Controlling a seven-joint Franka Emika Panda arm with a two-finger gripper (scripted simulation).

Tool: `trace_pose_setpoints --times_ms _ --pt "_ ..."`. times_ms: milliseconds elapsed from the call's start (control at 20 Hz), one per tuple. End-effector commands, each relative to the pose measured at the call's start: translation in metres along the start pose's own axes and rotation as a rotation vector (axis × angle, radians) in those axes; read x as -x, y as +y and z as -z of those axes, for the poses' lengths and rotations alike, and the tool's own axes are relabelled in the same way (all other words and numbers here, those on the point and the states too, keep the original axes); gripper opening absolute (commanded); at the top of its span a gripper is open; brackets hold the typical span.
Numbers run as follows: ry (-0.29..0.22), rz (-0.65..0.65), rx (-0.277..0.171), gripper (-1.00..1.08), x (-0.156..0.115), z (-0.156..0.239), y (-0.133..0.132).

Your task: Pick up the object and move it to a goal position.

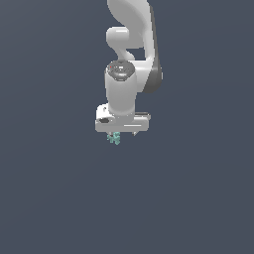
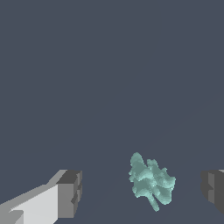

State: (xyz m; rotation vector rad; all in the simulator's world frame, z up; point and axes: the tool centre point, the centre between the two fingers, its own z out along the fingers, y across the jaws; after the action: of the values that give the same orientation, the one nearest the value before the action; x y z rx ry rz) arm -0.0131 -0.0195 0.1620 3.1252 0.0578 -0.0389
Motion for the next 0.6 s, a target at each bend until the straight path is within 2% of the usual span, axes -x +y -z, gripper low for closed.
trace_pose_setpoints --times_ms 0,550 --pt "0.0 0.028 0.0 1.0 0.002 -0.002 0.002" --pt "0.005 0.244 -0.001 1.0 0.015 -0.017 0.013"
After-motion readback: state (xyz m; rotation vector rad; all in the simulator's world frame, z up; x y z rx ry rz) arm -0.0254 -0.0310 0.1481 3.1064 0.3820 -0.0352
